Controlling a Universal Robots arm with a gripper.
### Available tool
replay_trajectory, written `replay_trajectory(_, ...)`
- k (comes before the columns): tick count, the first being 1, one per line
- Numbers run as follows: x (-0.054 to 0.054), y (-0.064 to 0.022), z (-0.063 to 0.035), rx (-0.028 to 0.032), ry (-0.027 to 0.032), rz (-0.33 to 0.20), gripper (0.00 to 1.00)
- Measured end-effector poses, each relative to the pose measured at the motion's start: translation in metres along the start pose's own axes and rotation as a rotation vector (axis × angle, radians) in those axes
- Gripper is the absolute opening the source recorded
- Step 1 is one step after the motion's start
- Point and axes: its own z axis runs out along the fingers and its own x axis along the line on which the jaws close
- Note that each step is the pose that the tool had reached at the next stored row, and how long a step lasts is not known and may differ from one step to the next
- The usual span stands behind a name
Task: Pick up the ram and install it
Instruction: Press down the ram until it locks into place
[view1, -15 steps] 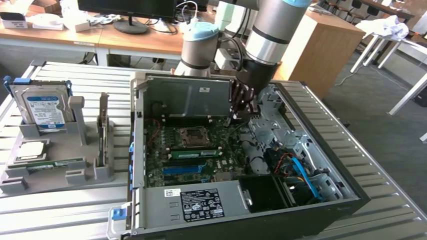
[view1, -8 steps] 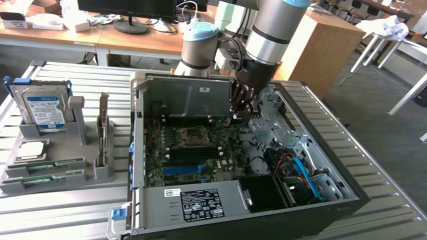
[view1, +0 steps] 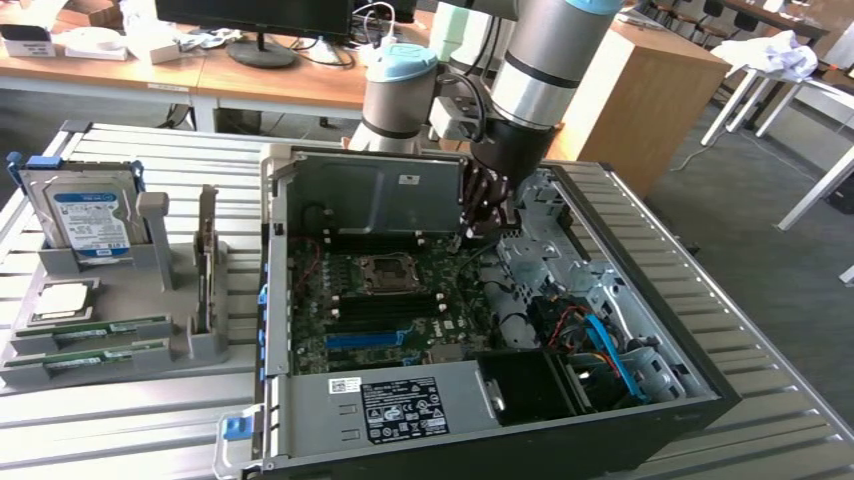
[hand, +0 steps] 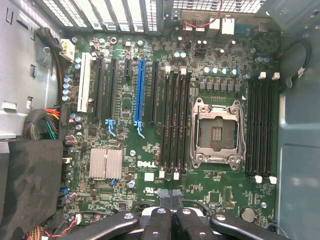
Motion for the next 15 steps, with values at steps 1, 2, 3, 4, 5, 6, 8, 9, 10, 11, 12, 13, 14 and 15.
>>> replay_trajectory(1, 0.0, 0.0, 0.0, 0.0, 0.0, 0.0, 0.1)
replay_trajectory(2, 0.0, 0.0, 0.0, 0.0, 0.0, 0.0, 0.1)
replay_trajectory(3, 0.0, 0.0, 0.0, 0.0, 0.0001, 0.0, 0.1)
replay_trajectory(4, 0.0, 0.0, 0.0, 0.0, 0.0001, 0.0, 0.1)
replay_trajectory(5, 0.0, 0.0, 0.0, 0.0, 0.0, 0.0, 0.1)
replay_trajectory(6, 0.0, 0.0, 0.0, 0.0001, 0.0, 0.0, 0.1)
replay_trajectory(8, 0.0, 0.0, 0.0, 0.0, 0.0, 0.0, 0.1)
replay_trajectory(9, 0.0, 0.0, 0.0, 0.0, 0.0001, 0.0, 0.1)
replay_trajectory(10, 0.0, 0.0, 0.0, 0.0, 0.0, 0.0, 0.1)
replay_trajectory(11, 0.0, 0.0, 0.0, 0.0, 0.0, 0.0, 0.1)
replay_trajectory(12, 0.0, 0.0, 0.0, 0.0, 0.0001, 0.0, 0.1)
replay_trajectory(13, 0.0, 0.0, 0.0, 0.0, 0.0, 0.0, 0.1)
replay_trajectory(14, 0.0, 0.0, 0.0, 0.0, 0.0, 0.0, 0.1)
replay_trajectory(15, 0.0, 0.0, 0.0, 0.0, 0.0, 0.0, 0.1)
